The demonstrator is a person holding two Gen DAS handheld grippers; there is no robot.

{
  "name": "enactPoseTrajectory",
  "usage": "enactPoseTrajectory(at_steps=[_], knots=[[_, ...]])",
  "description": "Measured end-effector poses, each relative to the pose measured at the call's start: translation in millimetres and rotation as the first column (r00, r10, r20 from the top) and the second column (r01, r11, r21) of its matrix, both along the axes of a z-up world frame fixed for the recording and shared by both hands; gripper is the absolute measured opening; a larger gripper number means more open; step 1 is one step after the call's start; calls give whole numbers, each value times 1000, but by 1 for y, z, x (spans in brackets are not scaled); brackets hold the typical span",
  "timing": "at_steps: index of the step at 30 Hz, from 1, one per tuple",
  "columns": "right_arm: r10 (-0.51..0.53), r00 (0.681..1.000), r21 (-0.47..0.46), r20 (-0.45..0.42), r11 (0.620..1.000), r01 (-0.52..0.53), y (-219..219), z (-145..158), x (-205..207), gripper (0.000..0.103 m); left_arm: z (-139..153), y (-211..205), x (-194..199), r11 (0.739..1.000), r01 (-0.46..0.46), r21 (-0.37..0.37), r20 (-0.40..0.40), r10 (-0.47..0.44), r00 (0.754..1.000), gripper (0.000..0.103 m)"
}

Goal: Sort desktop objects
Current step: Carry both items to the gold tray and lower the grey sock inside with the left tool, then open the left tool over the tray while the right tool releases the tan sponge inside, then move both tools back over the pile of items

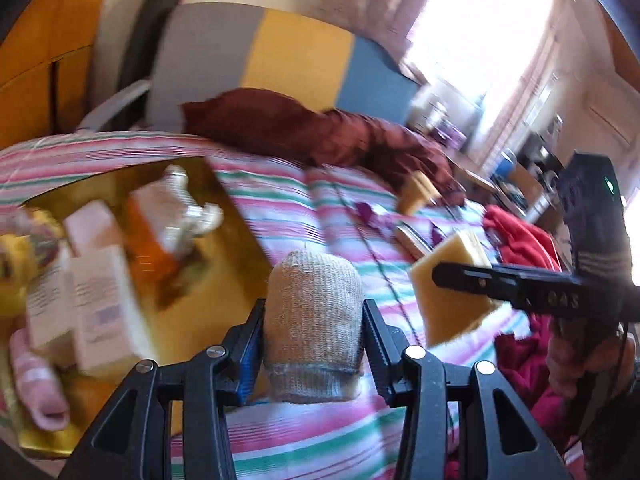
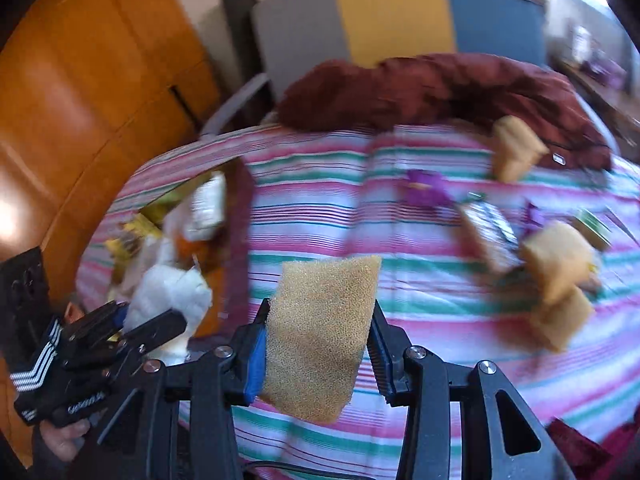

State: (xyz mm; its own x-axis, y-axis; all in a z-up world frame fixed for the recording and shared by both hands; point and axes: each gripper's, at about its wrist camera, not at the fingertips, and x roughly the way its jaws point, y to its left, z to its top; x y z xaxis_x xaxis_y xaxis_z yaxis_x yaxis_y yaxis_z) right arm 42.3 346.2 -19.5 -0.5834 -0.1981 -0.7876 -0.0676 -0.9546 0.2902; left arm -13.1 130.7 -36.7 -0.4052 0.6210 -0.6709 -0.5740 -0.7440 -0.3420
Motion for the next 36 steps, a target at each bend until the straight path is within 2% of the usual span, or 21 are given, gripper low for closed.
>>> enactPoseTrajectory(at_steps=[7,11,15,16,17,20,27,36], knots=[[150,988,7,-36,989,-150,-64,11,-33,44,9,-44,-29,989,-145,8,-19,145,989,46],[200,979,4,-49,980,-200,-90,14,-50,45,12,-59,-38,981,-194,26,-15,194,981,46],[231,972,-23,-53,972,-232,-105,9,-65,55,7,-70,-36,975,-220,21,-5,220,975,49],[230,972,-28,-49,972,-232,-106,7,-68,63,2,-73,-34,974,-224,26,12,224,975,51],[227,973,-25,-43,973,-228,-108,4,-71,66,0,-76,-33,974,-223,27,20,222,975,52],[223,974,-47,-22,973,-224,-110,-5,-74,70,-9,-82,-23,973,-230,8,22,230,973,54],[196,980,-45,-10,979,-197,-104,-14,-62,71,-19,-96,-9,962,-274,-8,38,274,961,54],[164,986,28,-29,986,-163,-95,-11,-34,78,-5,-89,2,942,-325,-79,-38,323,946,54]])
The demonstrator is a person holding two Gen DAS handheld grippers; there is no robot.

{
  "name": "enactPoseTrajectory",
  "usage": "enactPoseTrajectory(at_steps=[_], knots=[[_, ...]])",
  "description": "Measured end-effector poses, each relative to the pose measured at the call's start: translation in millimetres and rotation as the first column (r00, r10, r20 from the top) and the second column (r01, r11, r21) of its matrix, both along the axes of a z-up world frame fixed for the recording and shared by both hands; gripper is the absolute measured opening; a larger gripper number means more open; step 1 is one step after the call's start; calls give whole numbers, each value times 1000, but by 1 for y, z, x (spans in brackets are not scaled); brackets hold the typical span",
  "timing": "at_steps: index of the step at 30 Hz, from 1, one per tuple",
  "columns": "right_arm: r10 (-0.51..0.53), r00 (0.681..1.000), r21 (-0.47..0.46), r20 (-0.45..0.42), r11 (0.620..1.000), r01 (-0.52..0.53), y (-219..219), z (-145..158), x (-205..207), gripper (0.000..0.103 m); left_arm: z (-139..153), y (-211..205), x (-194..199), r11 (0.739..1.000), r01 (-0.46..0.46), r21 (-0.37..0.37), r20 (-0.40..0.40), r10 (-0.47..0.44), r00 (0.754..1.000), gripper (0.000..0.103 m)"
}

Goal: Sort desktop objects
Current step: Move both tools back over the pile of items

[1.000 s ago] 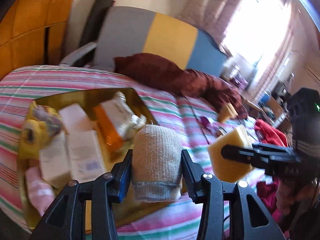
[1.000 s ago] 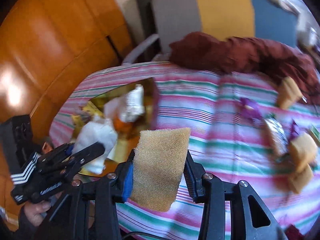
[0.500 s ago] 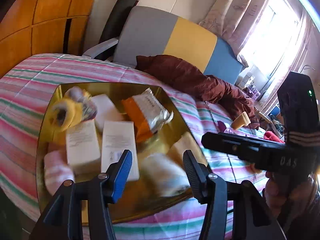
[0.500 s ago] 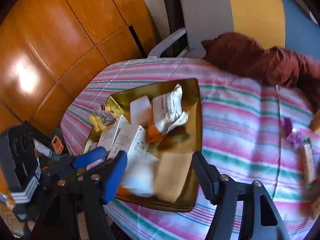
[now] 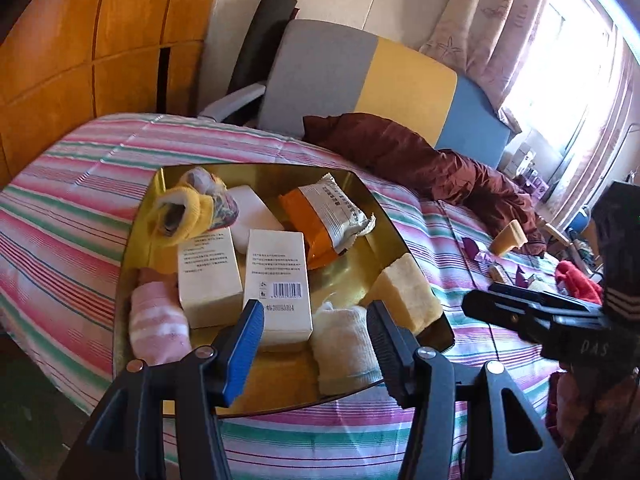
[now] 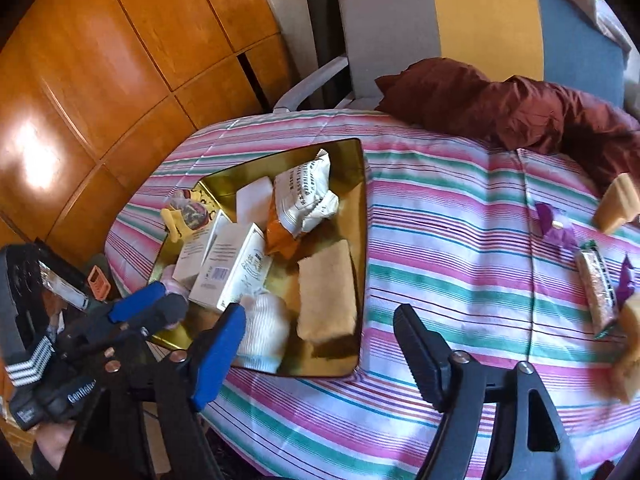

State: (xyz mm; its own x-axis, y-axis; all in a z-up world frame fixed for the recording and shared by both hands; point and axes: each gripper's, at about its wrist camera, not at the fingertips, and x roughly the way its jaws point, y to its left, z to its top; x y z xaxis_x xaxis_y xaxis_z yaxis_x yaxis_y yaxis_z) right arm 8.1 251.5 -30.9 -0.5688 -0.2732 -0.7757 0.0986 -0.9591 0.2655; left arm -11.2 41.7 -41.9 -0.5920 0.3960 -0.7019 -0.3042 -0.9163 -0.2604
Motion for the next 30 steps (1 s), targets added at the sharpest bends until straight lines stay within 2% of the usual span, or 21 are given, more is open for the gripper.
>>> enactPoseTrajectory(at_steps=[8,13,20,30], knots=[[5,999,72,-34,997,-2,1,3,17,79,9,10,8,999,-4,-48,-22,3,1000,55],[-19,999,75,-37,997,22,11,2,26,79,11,20,14,997,26,-73,-35,-29,999,55],[-85,996,55,-32,995,86,39,0,35,84,8,41,18,992,79,-95,-25,-82,996,55],[-226,974,39,-8,973,226,91,-5,50,84,8,72,23,978,180,-107,-26,-184,983,55]])
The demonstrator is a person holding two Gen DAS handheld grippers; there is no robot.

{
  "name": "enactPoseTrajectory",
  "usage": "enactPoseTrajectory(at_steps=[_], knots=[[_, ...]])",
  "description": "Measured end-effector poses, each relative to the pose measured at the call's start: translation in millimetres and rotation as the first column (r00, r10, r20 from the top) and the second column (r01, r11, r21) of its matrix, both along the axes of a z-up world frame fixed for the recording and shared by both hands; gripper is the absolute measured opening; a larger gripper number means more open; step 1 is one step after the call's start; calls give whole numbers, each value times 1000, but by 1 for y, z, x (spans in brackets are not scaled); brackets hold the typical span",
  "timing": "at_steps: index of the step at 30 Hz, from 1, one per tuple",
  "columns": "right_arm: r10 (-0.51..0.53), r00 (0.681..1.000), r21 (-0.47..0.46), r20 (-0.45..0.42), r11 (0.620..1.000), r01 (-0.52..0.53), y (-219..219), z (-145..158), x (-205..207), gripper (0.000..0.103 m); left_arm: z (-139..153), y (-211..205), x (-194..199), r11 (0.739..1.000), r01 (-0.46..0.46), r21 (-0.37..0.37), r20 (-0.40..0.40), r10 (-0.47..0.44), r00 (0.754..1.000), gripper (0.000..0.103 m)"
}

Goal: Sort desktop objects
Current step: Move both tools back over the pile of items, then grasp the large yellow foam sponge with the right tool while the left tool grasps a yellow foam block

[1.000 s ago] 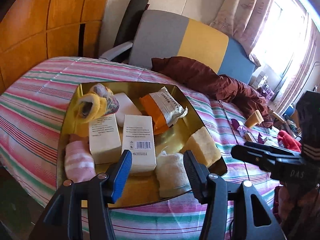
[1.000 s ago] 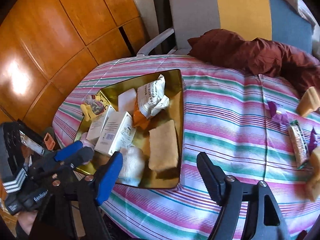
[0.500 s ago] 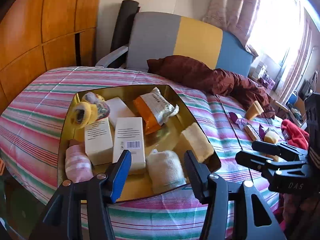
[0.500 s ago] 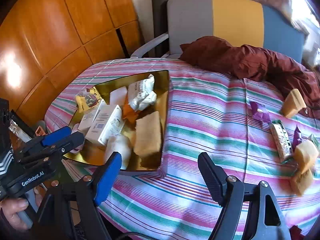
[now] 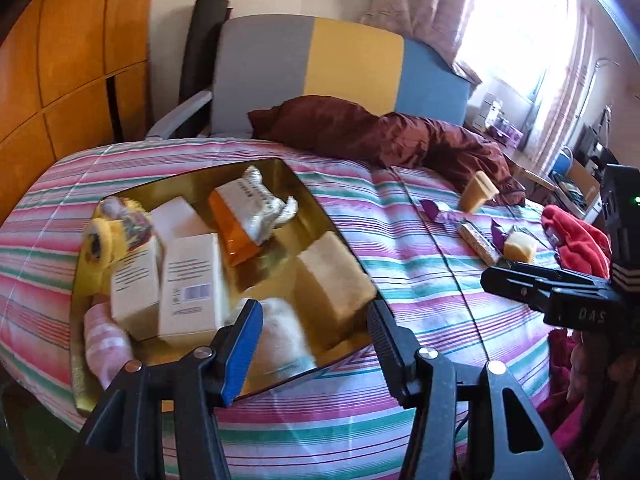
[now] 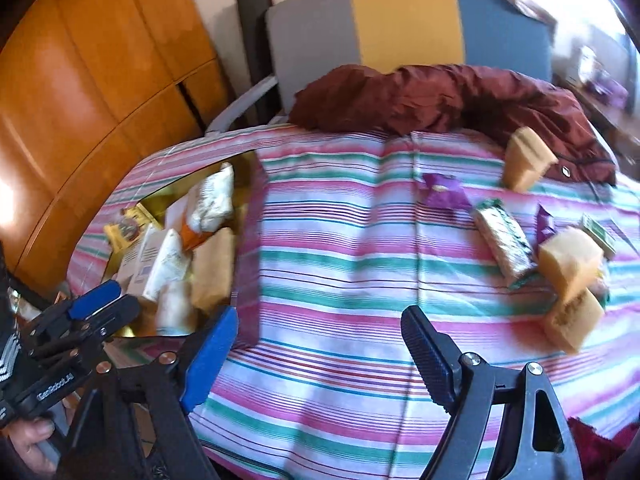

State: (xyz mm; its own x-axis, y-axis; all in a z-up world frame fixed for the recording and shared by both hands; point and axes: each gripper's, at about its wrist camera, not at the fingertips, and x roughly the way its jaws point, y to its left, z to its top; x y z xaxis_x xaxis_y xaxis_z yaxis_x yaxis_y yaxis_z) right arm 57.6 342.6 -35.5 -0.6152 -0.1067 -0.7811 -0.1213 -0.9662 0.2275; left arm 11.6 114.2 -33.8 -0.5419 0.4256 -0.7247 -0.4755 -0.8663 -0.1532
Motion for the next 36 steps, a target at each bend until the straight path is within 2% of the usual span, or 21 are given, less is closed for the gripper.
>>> enactPoseTrajectory(at_steps=[7,13,17,21,24,27,32,36], knots=[[-74,997,30,25,997,73,38,0,10,84,-1,21,0,999,53,2,9,-53,999,55],[-180,983,32,36,983,179,91,10,23,84,0,40,-1,994,106,-1,10,-106,994,55],[-222,974,85,40,972,218,125,20,28,84,-1,54,-2,990,139,-6,18,-139,990,55],[-209,976,148,67,969,197,152,21,23,84,2,67,-3,985,173,0,19,-173,985,55],[-178,977,182,114,971,155,166,10,9,85,2,78,-6,981,194,8,28,-194,981,55],[-150,976,188,155,975,119,179,-7,-7,89,2,90,-9,976,216,10,39,-217,975,55],[-120,976,222,184,972,78,192,-27,-25,102,5,110,-16,966,258,2,44,-258,965,56],[-88,976,259,198,965,35,194,-37,-34,102,7,130,-25,955,297,8,57,-297,953,56]])
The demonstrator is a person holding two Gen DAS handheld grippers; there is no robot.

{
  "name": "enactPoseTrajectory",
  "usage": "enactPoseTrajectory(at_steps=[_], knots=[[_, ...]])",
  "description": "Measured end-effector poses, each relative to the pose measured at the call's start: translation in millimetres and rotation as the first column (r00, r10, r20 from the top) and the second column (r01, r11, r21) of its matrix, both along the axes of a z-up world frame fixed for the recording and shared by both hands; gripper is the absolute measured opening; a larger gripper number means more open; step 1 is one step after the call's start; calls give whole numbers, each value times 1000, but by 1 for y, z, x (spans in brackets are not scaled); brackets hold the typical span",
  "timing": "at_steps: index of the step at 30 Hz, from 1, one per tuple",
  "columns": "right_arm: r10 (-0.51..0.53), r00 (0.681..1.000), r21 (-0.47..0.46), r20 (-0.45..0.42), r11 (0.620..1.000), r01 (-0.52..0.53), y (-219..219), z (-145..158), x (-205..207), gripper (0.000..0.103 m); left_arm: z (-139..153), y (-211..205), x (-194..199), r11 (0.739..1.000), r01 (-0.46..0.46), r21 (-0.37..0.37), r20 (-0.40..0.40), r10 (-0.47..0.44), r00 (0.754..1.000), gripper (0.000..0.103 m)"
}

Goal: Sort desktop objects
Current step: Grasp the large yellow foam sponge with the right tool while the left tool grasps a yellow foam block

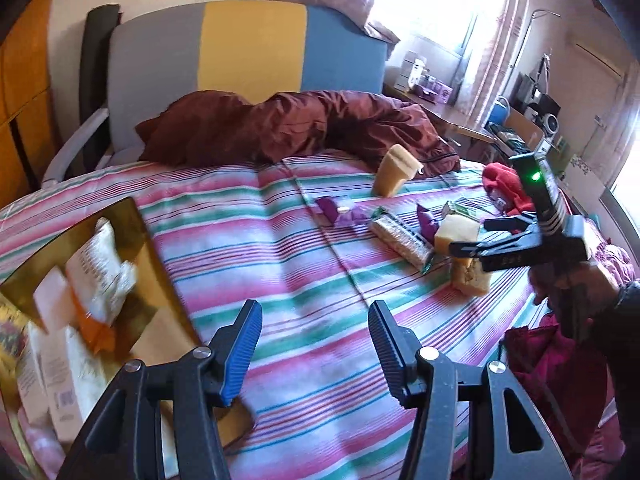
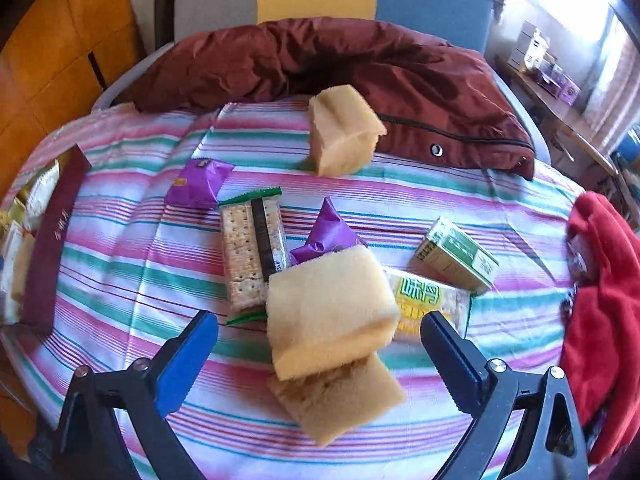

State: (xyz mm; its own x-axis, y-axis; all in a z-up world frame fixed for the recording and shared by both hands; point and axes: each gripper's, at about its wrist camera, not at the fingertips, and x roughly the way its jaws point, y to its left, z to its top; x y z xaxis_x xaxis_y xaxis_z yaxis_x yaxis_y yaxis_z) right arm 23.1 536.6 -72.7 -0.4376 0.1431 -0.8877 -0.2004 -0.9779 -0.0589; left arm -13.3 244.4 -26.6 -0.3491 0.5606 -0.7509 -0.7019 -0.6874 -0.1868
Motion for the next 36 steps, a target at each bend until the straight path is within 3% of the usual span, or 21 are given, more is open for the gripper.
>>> enactPoseTrajectory(at_steps=[3,5,12,18,22,26,36], knots=[[17,1000,40,23,999,-18,-1,-10,-5,95,1,18,-8,999,34,6,14,-34,999,56],[13,998,92,58,996,-18,0,-16,-7,62,1,32,-13,998,55,4,17,-55,998,56],[11,1000,86,27,996,-14,5,-8,-3,61,-4,84,-31,992,130,-3,32,-130,991,56],[-54,998,14,-39,998,55,16,8,6,61,-13,134,-46,981,192,-37,7,-192,981,56],[-113,989,-19,-99,994,112,27,20,11,61,-19,166,-54,970,236,-64,-14,-237,971,60],[-152,979,-44,-137,988,148,36,29,15,61,-24,198,-59,953,290,-90,-46,-295,954,78],[-178,972,-72,-153,983,168,48,31,17,62,-43,273,-78,914,357,-192,-126,-384,915,79]])
